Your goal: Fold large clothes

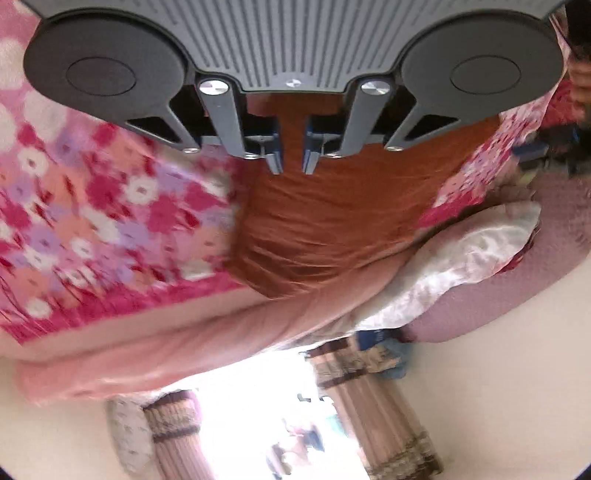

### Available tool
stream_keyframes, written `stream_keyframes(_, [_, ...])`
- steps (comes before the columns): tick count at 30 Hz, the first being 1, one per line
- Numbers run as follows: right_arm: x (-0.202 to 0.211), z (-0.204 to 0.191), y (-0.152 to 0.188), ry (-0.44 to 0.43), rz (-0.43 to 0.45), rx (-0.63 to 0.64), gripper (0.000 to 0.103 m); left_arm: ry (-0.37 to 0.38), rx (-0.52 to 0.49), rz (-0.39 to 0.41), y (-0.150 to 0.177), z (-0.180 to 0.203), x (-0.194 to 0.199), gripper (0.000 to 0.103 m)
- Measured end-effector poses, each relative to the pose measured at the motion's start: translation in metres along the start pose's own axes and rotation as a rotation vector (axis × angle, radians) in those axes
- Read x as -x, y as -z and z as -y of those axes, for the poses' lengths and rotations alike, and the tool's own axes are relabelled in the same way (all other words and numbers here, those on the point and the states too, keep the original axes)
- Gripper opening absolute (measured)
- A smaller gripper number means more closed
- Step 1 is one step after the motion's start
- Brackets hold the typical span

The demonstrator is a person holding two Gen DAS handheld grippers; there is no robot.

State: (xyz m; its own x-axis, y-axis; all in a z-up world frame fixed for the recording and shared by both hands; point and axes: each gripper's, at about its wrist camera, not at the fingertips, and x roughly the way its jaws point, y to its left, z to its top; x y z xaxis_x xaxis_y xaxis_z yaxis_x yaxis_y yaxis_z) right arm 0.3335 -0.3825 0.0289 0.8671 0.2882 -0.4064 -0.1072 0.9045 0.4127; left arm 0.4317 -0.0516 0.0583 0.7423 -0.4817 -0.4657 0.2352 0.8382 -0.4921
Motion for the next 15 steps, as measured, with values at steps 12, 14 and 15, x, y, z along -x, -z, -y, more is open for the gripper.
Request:
stream_keyframes(12, [-0.077,-0.035,0.016,0.141,-0.132,0.11,0.005,-0.26,-0.211,-0.125,0.051,0.019,-0.113,0.045])
stream_keyframes(14, [-0.085,-0.028,0.028,0.134,-0.114,0.105,0.003,-0.293,-0.238,-0.1,0.06,0.026,-0.114,0.045])
stream_keyframes(15, [-0.083,-0.025,0.031,0.131,-0.1,0.073,0.003,-0.302,-0.249,-0.098,0.062,0.026,-0.12,0.045])
